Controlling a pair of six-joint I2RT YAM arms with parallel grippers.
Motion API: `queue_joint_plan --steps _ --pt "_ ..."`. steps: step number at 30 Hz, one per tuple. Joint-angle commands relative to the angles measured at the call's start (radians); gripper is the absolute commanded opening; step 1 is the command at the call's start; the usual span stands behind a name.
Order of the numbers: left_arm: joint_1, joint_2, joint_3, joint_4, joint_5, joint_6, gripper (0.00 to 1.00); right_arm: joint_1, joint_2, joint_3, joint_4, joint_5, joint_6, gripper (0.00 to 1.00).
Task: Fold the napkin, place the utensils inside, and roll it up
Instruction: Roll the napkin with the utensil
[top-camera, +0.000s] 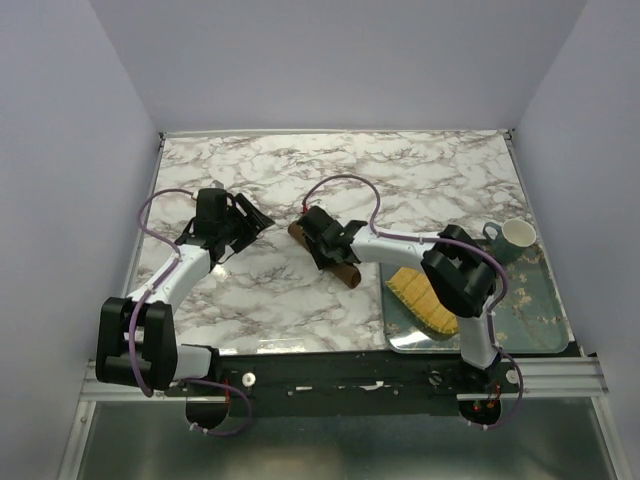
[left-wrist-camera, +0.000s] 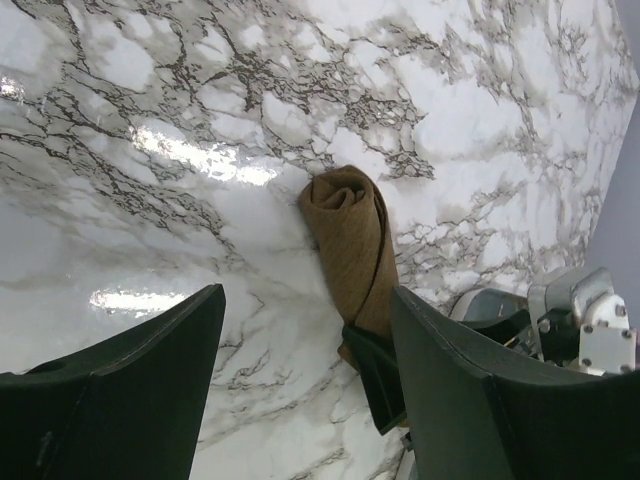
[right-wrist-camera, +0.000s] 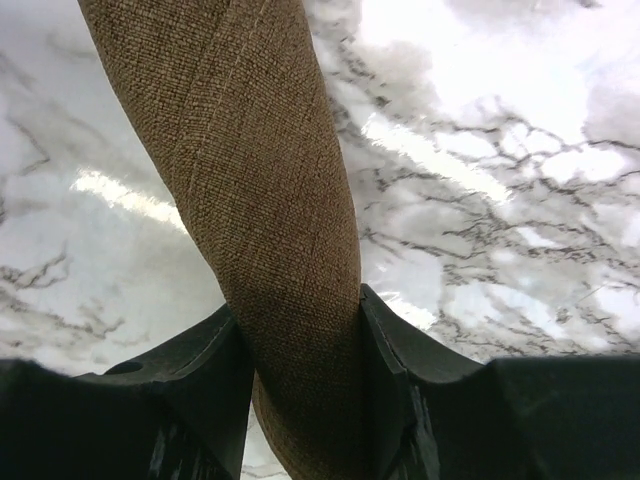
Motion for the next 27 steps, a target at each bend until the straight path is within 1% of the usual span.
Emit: queue_joint_plan --steps 1,9,16,22,27 --pt "0.005 -0.037 -0.018 -0.020 0.056 0.008 0.76 -0.070 0.092 0.017 -0.142 0.094 0.002 0.49" --pt "0.005 -0.046 -0.027 0.005 0.083 -0.004 0.76 -0.172 0.109 0.098 -0.189 0.108 -0.038 0.49" --pt "0.003 -0.038 -0.029 0.028 0.098 -0.019 0.76 -0.295 0.132 0.155 -0.208 0.094 -0.081 0.49" --pt "-0.001 -0.023 -0.010 0.030 0.106 -0.018 0.76 -0.369 0.196 0.301 -0.263 0.057 -0.113 0.49" --pt "-0.003 -0.018 -0.006 0.034 0.107 -0.018 0.76 -0.396 0.254 0.425 -0.295 0.043 -0.139 0.49"
